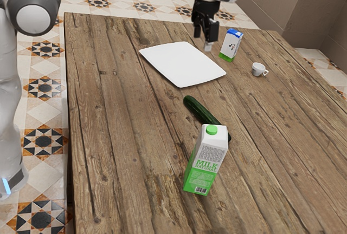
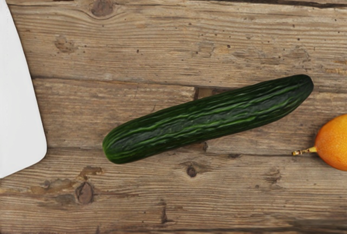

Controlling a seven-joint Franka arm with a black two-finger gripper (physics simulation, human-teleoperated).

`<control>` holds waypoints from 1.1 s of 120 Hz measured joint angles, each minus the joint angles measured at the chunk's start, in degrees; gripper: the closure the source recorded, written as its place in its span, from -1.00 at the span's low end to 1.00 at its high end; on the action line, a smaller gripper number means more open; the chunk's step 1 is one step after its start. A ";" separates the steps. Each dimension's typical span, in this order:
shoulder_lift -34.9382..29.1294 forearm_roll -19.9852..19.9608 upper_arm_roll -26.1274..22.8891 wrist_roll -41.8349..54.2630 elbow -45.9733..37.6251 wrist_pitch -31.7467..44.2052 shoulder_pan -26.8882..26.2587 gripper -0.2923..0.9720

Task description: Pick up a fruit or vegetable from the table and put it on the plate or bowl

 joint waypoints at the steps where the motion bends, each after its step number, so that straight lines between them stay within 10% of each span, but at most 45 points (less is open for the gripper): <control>1: 0.00 -0.03 0.02 0.02 0.00 0.00 0.05 -0.54; 96: 7.40 -2.69 -4.54 0.71 0.15 0.87 -7.06 -0.54; 132: 6.22 -2.56 -1.33 0.74 -9.24 12.42 -9.60 -0.54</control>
